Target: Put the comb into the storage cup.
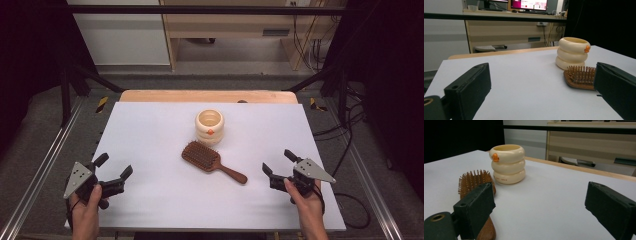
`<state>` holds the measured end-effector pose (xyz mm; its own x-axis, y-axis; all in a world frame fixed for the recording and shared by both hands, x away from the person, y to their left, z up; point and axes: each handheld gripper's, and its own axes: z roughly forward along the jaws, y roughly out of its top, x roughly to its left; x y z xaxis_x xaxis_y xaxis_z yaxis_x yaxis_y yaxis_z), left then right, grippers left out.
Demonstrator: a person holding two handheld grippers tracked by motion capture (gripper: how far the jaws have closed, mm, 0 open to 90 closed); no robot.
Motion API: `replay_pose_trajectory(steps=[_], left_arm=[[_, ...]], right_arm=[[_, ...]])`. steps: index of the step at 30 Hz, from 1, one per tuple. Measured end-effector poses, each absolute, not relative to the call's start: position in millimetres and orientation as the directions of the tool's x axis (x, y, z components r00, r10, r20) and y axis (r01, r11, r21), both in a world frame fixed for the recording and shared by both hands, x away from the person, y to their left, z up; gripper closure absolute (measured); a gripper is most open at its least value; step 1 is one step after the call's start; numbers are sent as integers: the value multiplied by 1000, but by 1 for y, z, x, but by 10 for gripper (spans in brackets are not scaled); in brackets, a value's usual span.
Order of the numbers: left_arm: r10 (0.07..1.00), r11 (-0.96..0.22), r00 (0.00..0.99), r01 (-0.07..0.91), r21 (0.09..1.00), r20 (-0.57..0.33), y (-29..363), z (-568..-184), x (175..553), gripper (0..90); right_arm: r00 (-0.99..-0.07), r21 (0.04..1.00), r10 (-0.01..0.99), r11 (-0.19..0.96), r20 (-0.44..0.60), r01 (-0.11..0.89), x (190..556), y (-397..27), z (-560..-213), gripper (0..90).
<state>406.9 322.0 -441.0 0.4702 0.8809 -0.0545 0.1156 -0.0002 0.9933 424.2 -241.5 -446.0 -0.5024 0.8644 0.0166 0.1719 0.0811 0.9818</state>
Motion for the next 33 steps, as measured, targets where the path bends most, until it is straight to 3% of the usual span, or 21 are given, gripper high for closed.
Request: replay_pose_trajectory(steps=[22,33], left_arm=[[888,-57,458,188,981,-36,307,-444,412,24],[875,-69,482,222,973,-48,296,-442,406,84]], right_arm=[[-492,972,870,90,30,218,423,-236,-449,60],[-489,968,872,100,25,228,424,-234,-448,59]])
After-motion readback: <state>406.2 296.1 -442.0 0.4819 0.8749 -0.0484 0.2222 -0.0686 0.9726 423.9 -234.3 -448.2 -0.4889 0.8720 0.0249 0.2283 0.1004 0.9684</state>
